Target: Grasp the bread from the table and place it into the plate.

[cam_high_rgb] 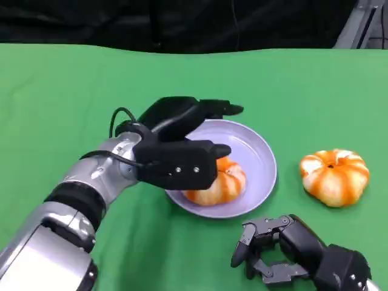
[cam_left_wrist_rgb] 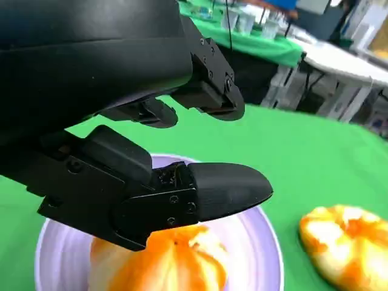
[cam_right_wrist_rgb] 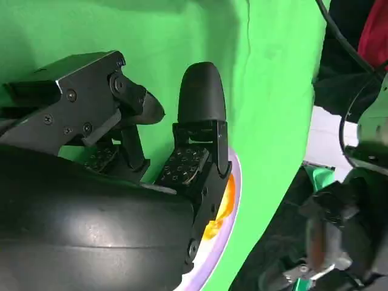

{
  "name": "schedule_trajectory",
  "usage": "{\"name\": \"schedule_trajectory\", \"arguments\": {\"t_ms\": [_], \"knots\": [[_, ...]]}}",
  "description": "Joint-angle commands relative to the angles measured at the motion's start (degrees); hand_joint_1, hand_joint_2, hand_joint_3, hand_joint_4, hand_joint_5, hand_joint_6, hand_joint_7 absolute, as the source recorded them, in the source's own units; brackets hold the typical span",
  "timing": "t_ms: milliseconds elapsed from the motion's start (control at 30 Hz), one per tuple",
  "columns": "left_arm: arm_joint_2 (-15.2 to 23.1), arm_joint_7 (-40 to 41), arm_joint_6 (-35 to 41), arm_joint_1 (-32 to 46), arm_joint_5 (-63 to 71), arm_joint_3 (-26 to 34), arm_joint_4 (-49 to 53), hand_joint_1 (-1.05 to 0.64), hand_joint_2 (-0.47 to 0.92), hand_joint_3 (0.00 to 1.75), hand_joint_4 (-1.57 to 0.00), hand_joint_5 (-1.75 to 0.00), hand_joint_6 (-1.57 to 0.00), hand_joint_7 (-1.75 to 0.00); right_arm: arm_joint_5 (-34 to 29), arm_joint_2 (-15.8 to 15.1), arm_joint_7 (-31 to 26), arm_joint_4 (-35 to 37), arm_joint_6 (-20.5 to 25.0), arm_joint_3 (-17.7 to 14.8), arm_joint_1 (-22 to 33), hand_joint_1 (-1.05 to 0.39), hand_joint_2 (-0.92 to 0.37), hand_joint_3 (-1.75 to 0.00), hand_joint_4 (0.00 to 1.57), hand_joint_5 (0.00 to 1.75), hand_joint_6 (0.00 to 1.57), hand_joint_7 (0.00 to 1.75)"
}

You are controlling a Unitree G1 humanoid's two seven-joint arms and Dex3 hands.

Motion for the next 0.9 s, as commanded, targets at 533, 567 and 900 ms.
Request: {"name": "schedule_trajectory", "arguments": {"t_ms": [533,567,900], "knots": [[2.0,-8.5,-10.4,10.9,-18.4,13.3,-6.5,-0.87,0.92,0.71,-0.6,-0.03,-0.49,-0.01,-0.1,-1.2,-0.7,0.0,-0.1,0.0,0.5,0.16,-0.64,-0.94,0.96,1.35,1.0,0.97],[1.9,-9.3,-10.4,11.2,-19.1,13.7,-6.8,-0.87,0.92,0.7,-0.6,-0.03,-0.49,-0.01,-0.1,-1.2,-0.8,0.0,-0.1,0.0,0.5,0.16,-0.64,-0.94,0.96,1.35,1.0,0.97],[-0.1,-23.8,-9.2,19.0,-35.0,21.2,-16.6,-0.81,0.92,0.65,-0.66,-0.02,-0.52,-0.01,-0.4,-1.6,-1.7,0.2,-0.7,0.1,-0.1,0.16,-0.63,-0.97,0.97,1.29,1.01,0.95]]}}
